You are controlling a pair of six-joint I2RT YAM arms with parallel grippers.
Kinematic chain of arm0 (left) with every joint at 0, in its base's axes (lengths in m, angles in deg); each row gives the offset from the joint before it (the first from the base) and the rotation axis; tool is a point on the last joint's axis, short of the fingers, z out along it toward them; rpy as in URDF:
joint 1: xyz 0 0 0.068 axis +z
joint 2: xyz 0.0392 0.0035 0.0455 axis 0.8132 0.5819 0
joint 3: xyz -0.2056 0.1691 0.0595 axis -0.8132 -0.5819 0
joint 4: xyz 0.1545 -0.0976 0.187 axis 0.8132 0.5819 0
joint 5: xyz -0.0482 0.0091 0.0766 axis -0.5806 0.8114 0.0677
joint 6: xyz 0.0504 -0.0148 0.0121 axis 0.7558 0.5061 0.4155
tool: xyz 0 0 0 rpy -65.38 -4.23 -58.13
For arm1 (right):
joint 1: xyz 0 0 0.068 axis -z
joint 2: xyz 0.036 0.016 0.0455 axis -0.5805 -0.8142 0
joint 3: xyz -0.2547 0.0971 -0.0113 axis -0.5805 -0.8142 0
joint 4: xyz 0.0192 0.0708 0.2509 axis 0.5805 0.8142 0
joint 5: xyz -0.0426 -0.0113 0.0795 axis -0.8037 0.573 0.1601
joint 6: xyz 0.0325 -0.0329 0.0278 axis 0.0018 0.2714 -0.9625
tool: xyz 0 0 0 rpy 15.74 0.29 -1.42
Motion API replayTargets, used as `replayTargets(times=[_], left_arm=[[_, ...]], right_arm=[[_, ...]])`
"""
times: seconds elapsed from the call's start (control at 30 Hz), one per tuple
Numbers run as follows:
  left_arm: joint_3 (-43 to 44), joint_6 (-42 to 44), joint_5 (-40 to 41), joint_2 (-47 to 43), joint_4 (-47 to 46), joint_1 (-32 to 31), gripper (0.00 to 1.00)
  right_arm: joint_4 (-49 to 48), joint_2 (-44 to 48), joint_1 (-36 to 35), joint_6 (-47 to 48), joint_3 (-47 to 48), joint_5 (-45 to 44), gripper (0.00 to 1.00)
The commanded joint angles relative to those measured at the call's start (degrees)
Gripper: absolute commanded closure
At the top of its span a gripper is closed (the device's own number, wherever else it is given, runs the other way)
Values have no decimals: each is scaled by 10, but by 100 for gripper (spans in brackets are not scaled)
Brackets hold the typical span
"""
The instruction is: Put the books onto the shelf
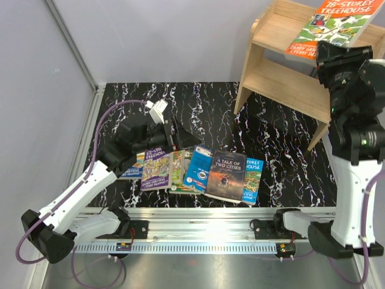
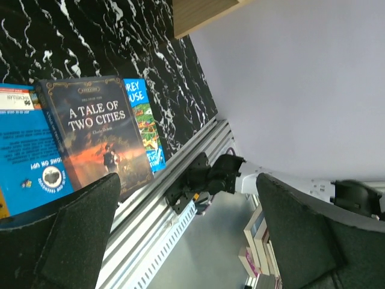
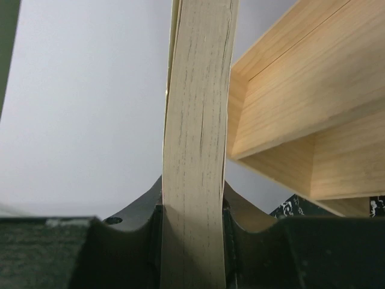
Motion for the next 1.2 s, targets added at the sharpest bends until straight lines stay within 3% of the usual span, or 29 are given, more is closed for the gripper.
replayTargets(times=[0.0,0.07,0.13,0.23,0.4,0.63,0.8,1.0,1.03,1.17], left_arm=[[3,21,8,-39,0,1,1],[-3,25,9,-48,5,1,1],[-5,30,9,-55,11,1,1],[-5,36,7,-63,17,1,1],[-8,44,10,-69,24,2,1],[-10,52,16,-70,35,2,1],[-13,50,13,-59,27,2,1],[-18,47,3,-43,17,3,1],[-18,47,2,-42,17,3,1],[-19,49,-1,-34,17,3,1]], right_arm=[[-73,-45,57,-11,52,-43,100],[-53,-88,142,-68,91,50,100],[-58,-100,173,-101,96,95,100],[-96,-95,210,-141,52,118,100],[-168,-88,310,-287,-63,254,100],[-200,-69,347,-339,-138,304,100],[-256,-90,381,-405,-166,393,100],[-259,-87,407,-414,-185,395,99],[-259,-87,411,-415,-184,397,95],[-262,-91,423,-414,-189,409,58]])
